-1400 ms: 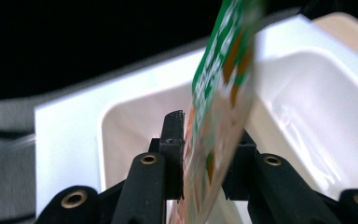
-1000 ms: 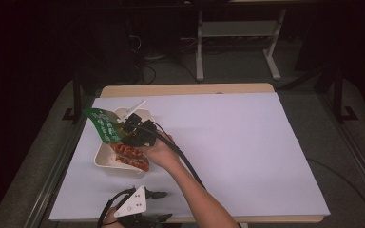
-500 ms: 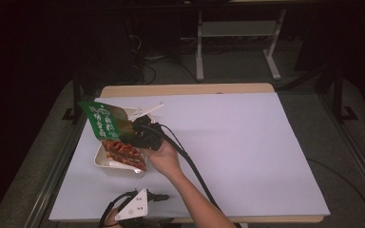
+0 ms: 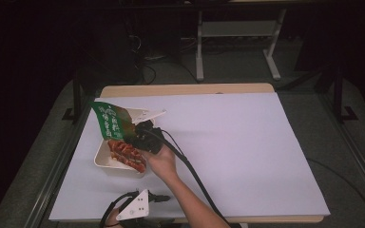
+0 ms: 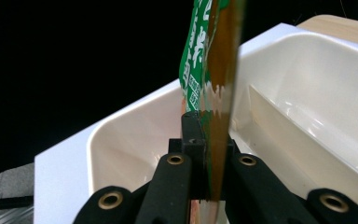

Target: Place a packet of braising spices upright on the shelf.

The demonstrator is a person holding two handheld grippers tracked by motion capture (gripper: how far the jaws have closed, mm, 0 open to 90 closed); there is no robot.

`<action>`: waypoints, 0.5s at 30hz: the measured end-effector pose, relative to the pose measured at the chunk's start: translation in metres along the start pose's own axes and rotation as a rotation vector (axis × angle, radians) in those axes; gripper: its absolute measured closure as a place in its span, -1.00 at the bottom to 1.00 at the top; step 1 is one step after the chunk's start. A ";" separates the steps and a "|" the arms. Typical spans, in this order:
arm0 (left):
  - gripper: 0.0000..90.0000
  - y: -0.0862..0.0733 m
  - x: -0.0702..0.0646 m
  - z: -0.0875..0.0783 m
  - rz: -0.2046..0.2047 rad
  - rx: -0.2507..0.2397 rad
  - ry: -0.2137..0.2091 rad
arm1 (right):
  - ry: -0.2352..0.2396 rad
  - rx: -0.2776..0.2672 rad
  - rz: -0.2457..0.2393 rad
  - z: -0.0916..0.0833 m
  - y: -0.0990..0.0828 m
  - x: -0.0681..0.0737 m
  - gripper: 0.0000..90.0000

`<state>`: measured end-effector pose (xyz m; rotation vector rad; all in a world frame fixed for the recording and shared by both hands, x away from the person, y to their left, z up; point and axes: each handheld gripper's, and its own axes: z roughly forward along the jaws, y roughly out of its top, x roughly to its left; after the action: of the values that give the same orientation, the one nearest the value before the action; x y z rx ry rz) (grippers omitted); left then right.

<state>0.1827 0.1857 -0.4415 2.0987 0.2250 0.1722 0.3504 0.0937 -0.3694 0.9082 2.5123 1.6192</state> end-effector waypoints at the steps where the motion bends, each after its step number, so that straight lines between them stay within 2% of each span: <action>1: -0.19 0.000 0.000 0.000 0.000 0.001 0.000 | -0.007 -0.006 -0.006 0.001 -0.002 0.000 0.97; 7: -0.19 -0.001 -0.001 0.002 0.006 0.005 -0.002 | 0.004 -0.040 0.025 -0.001 -0.010 -0.005 0.97; 15: -0.20 -0.001 -0.001 0.002 0.008 0.007 -0.001 | 0.014 -0.044 0.002 -0.001 -0.019 -0.006 0.97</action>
<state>0.1823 0.1843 -0.4432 2.1064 0.2171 0.1755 0.3464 0.0846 -0.3864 0.8977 2.4753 1.6797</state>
